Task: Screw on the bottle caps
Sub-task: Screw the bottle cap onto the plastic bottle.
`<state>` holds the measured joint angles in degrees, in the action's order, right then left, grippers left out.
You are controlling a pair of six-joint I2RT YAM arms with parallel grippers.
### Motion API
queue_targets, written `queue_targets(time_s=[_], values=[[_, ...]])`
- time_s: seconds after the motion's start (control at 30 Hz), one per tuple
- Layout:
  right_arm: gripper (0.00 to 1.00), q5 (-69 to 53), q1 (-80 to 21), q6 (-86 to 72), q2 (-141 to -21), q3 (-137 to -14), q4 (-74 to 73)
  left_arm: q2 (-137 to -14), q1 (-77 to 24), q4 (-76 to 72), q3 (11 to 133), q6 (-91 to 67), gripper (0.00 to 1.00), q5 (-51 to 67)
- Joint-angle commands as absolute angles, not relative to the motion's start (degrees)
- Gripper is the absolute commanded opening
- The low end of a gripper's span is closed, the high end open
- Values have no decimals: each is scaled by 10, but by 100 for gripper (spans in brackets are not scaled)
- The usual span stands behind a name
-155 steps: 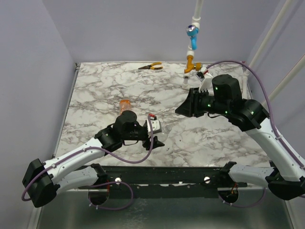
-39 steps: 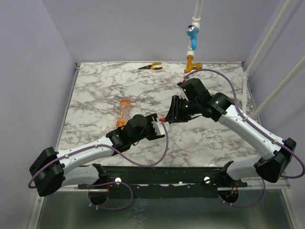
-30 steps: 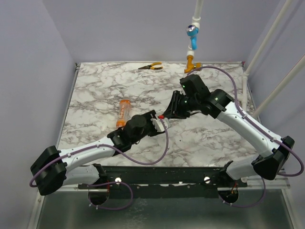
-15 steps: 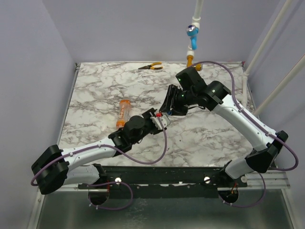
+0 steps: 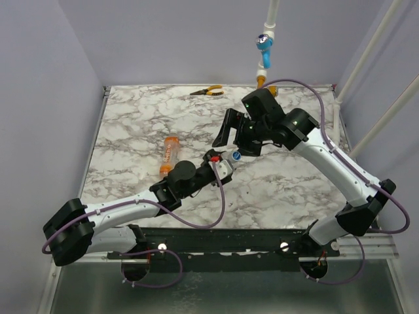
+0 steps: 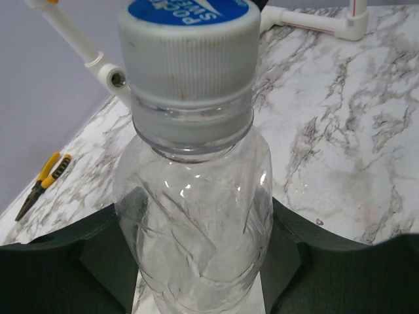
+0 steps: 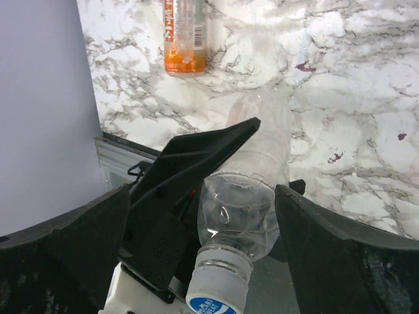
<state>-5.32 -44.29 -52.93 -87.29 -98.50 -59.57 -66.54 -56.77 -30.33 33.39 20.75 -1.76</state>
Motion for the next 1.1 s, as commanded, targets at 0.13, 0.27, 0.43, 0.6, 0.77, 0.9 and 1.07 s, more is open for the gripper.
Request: queue_targets(time_s=[0.13, 0.27, 0.43, 0.6, 0.77, 0.9, 1.07], values=[[100, -8, -446, -492, -832, -1006, -581, -677, -563, -326, 326, 144, 42, 62], [100, 37, -445, -456, -799, -989, -576, -677, -552, -320, 324, 113, 42, 92], [100, 87, -446, -380, -750, -965, -563, -672, -535, -319, 321, 77, 42, 133], [98, -10, -446, -262, -725, -954, -549, -679, -507, -305, 330, 48, 42, 204], [89, -104, -446, -183, -734, -975, -602, -678, -483, -269, 351, 47, 42, 282], [78, -157, -451, -143, -752, -997, -643, -678, -474, -211, 382, 47, 43, 355], [75, -149, -475, -123, -754, -995, -652, -676, -464, -186, 399, 27, 43, 413]])
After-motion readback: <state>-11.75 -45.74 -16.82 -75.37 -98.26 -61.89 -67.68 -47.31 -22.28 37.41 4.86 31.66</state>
